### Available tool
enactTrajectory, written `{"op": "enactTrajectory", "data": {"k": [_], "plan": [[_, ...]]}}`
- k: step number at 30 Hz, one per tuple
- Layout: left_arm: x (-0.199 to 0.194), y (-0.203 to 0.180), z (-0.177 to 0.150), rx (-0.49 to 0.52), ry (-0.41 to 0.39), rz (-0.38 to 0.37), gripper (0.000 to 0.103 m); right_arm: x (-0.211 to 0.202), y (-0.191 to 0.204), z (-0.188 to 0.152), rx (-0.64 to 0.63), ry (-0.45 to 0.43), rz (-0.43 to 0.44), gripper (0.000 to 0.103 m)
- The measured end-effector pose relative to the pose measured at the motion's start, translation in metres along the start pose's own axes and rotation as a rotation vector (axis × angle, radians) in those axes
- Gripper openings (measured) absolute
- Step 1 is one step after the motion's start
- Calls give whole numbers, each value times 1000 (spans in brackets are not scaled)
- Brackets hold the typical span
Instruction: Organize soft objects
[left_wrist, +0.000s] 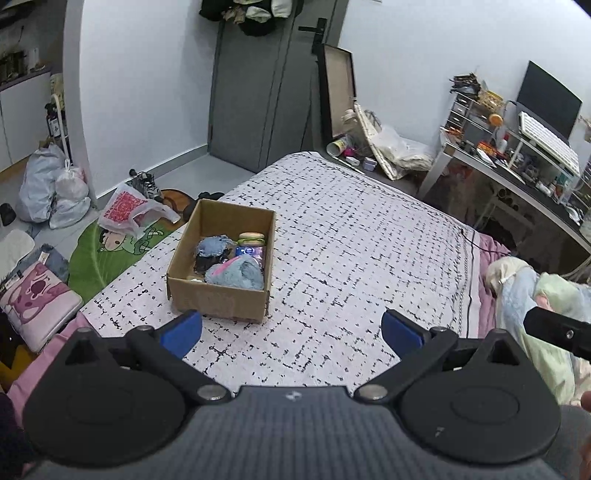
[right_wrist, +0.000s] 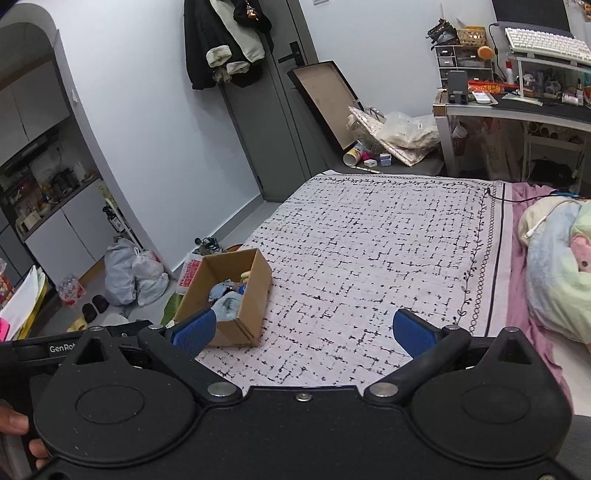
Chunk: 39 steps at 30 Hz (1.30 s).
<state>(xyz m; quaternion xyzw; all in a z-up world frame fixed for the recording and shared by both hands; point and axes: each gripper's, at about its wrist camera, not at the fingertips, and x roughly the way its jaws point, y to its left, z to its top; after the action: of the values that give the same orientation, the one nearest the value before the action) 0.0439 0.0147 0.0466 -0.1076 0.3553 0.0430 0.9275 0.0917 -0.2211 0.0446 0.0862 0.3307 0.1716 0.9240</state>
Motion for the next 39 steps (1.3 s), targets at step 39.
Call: {"op": "enactTrajectory", "data": {"k": [39], "plan": [[-12,-21,-24,105,22,4,102,-14,-4,-19,-32,43,46,103]]}}
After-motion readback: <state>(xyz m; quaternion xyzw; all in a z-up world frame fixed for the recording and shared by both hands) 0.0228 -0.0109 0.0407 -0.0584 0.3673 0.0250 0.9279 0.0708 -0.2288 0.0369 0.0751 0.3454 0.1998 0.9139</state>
